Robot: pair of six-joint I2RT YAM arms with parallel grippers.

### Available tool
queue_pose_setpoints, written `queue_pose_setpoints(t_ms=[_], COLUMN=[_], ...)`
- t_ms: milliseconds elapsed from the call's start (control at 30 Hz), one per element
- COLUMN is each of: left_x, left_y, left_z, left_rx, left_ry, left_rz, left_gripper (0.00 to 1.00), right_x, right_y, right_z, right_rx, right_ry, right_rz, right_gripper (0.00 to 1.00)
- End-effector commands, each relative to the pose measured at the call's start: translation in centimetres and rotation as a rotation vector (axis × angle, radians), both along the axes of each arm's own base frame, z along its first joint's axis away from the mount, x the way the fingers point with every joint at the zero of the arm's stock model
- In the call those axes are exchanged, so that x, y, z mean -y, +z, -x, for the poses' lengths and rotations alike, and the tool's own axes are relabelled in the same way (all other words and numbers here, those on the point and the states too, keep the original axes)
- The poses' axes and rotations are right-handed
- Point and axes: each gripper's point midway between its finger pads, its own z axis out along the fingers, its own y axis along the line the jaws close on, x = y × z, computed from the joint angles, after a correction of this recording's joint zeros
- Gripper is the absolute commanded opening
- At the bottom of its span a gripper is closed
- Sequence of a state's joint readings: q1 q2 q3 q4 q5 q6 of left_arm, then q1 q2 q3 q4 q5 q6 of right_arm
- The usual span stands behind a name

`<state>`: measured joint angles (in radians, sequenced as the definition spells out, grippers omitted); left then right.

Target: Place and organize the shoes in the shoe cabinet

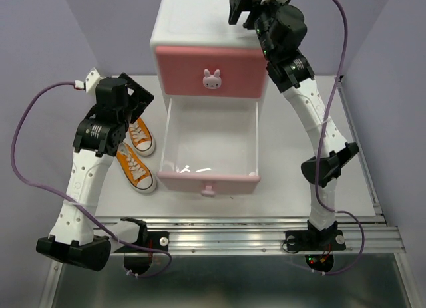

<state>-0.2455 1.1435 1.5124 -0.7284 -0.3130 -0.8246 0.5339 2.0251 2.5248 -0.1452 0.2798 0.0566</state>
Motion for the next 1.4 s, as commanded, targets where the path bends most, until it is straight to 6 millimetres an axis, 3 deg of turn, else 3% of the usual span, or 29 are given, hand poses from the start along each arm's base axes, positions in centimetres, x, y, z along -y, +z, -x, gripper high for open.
queue_pose_setpoints(t_ms=[0,67,200,300,333,400,433,467,533,567,667,700,767,800,967,1067,1133,1200,1267,1300,1367], left_x=[-0.1,-0.3,-0.7,-1.5,-2.2,-3.1,-3.5,-4.1,-5.5,-5.9,-7.5,-7.5,-8.1,-8.5,-10.2,-11.3,-12.8,-13.9,-14.3,-14.2,-14.1], left_y=[-1.1,-1.5,-1.7,-2.4,-2.7,-3.5,-3.9,-4.6,-6.0,-6.5,-8.0,-8.8,-10.2,-10.8,-15.3,-15.7,-15.1,-16.1,-16.2,-17.8,-18.0], left_z=[0.0,-0.2,-0.6,-0.8,-1.1,-1.3,-1.4,-1.6,-2.0,-2.6,-4.5,-5.1,-6.9,-7.4,-11.1,-12.3,-12.4,-10.9,-9.9,-8.8,-8.1], left_rx=[-0.035,-0.047,-0.061,-0.091,-0.104,-0.134,-0.148,-0.170,-0.200,-0.202,-0.208,-0.215,-0.226,-0.237,-0.285,-0.317,-0.322,-0.365,-0.354,-0.383,-0.367], left_ry=[-0.012,-0.002,0.013,0.041,0.056,0.065,0.067,0.080,0.099,0.101,0.090,0.073,0.047,0.045,0.031,0.040,0.087,0.136,0.158,0.158,0.169], left_rz=[0.038,0.044,0.037,0.004,-0.006,-0.034,-0.039,-0.044,-0.050,-0.053,-0.069,-0.072,-0.107,-0.127,-0.123,-0.164,-0.186,-0.142,-0.119,-0.105,-0.102], left_gripper=[0.99,0.99,0.99,0.99,0.99,0.99,0.99,0.99,0.99,0.99,0.99,0.99,0.99,0.99,0.98,0.98,0.99,0.99,0.99,0.99,0.99], right_x=[7.4,10.0,12.7,15.5,16.6,18.8,19.7,20.8,22.6,23.7,24.3,24.1,23.9,23.8,24.0,23.8,23.5,23.4,23.4,23.4,23.5], right_y=[8.2,9.0,10.3,8.1,5.0,3.5,2.0,-1.7,-2.8,-5.4,-8.1,-10.4,-12.3,-14.4,-17.9,-19.1,-19.6,-20.7,-21.5,-21.6,-22.1], right_z=[4.0,4.5,5.4,4.9,3.5,4.5,4.5,3.5,4.7,4.5,5.3,5.1,5.5,5.5,6.1,6.2,6.1,6.2,6.3,6.3,6.3], right_rx=[0.182,0.191,0.215,0.130,0.036,-0.024,-0.068,-0.148,-0.182,-0.248,-0.323,-0.374,-0.426,-0.470,-0.541,-0.571,-0.585,-0.612,-0.629,-0.630,-0.640], right_ry=[-0.137,-0.170,-0.213,-0.325,-0.365,-0.413,-0.434,-0.475,-0.508,-0.538,-0.553,-0.544,-0.539,-0.538,-0.538,-0.527,-0.513,-0.508,-0.510,-0.511,-0.514], right_rz=[-0.116,-0.146,-0.153,-0.099,-0.066,-0.083,-0.102,-0.083,-0.133,-0.120,-0.122,-0.098,-0.098,-0.085,-0.096,-0.068,-0.062,-0.052,-0.047,-0.047,-0.027], right_gripper=[1.00,1.00,1.00,1.00,1.00,1.00,1.00,1.00,1.00,1.00,1.00,1.00,1.00,1.00,1.00,1.00,1.00,1.00,1.00,1.00,1.00])
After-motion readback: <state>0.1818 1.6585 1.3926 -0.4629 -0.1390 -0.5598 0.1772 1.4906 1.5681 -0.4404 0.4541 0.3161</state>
